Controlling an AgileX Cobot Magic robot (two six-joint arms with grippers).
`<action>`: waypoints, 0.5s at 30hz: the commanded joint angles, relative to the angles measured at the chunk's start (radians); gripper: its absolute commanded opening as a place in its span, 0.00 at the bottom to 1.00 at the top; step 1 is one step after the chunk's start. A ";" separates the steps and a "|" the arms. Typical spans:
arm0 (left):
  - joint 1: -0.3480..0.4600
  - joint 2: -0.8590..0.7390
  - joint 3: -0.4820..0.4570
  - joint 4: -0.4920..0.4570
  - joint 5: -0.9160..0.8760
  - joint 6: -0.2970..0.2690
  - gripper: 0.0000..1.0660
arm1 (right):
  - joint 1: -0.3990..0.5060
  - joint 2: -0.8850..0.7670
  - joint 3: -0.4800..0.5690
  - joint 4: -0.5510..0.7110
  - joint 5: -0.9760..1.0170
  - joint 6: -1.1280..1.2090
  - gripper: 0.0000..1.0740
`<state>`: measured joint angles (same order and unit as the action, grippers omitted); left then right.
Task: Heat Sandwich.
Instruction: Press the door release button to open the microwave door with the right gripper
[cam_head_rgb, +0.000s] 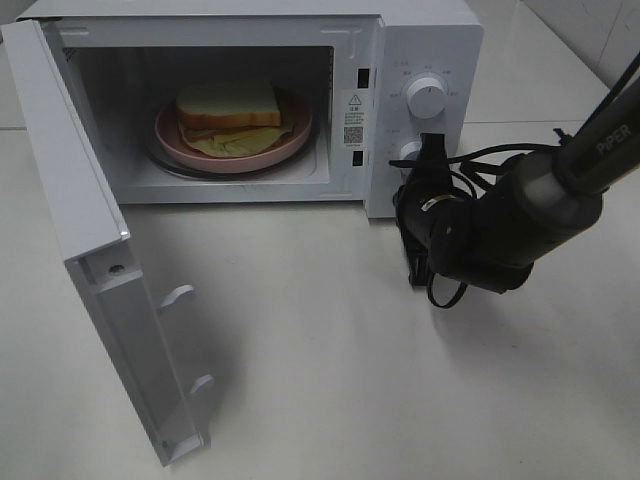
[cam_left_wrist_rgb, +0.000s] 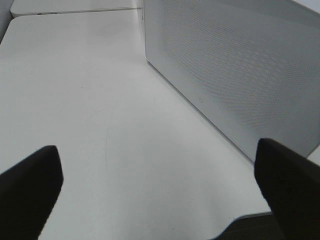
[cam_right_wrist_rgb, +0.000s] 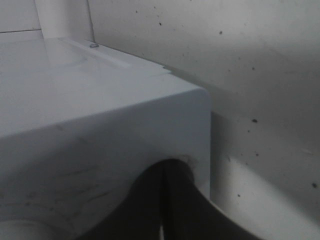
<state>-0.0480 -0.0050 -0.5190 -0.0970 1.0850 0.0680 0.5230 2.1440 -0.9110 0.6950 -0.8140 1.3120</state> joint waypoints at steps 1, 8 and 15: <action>0.002 -0.016 0.001 0.000 -0.014 -0.002 0.94 | -0.021 -0.043 0.020 -0.028 -0.053 -0.017 0.00; 0.002 -0.016 0.001 0.000 -0.014 -0.002 0.94 | -0.009 -0.110 0.114 -0.062 0.001 -0.018 0.00; 0.002 -0.016 0.001 0.000 -0.014 -0.002 0.94 | -0.009 -0.185 0.169 -0.152 0.077 -0.025 0.00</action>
<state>-0.0480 -0.0050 -0.5190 -0.0970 1.0850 0.0680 0.5180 1.9740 -0.7440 0.5680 -0.7560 1.3080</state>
